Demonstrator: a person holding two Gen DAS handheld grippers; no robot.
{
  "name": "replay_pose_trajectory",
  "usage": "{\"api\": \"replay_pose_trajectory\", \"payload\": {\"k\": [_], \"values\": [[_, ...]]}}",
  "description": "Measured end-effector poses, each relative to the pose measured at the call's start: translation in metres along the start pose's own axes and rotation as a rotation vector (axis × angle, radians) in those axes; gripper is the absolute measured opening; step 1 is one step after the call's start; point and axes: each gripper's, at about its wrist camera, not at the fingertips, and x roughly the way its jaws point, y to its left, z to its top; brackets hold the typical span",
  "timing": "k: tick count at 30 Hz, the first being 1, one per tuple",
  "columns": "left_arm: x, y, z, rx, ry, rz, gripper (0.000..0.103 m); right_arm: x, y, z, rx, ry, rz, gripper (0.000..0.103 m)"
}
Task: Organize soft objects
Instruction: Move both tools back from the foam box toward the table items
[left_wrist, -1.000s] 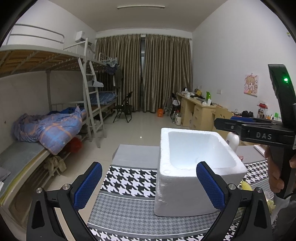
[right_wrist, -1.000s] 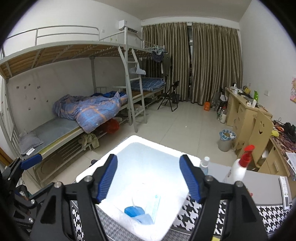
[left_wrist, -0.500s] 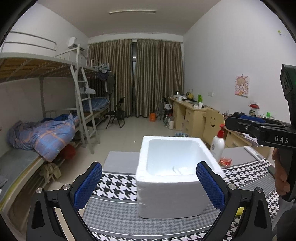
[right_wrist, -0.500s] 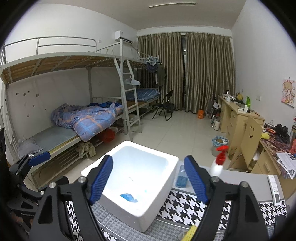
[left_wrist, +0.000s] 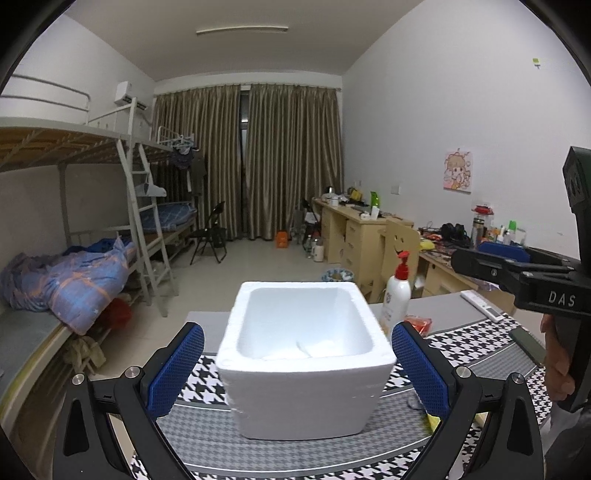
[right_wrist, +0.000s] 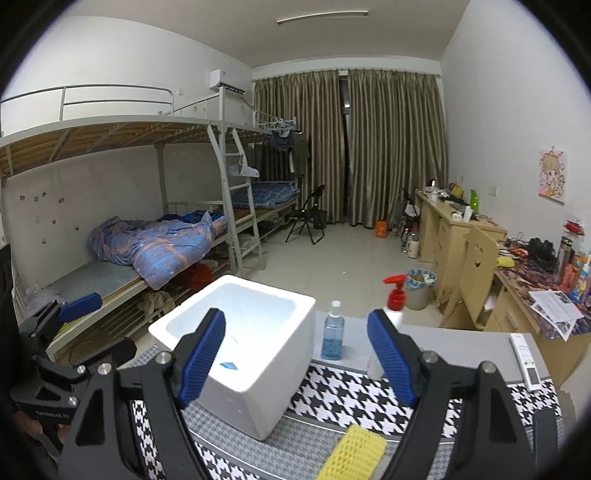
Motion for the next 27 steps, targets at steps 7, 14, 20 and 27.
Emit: {"api": "replay_pose_trajectory", "payload": {"k": [7,14,20,27], "values": [[0.000,-0.016,0.000,0.020,-0.005,-0.026,0.102,-0.009,-0.014,-0.012,0.033,-0.010,-0.033,0.091],[0.003,-0.028,-0.001,0.021,0.002,-0.056,0.102,-0.019,-0.024,-0.023,0.035,-0.023,-0.061,0.099],[0.003,-0.036,-0.004,0.018,0.010,-0.081,0.102,-0.027,-0.029,-0.028,0.043,-0.026,-0.082,0.099],[0.003,-0.045,-0.005,0.039,0.008,-0.108,0.102,-0.037,-0.036,-0.039,0.056,-0.028,-0.105,0.099]]}}
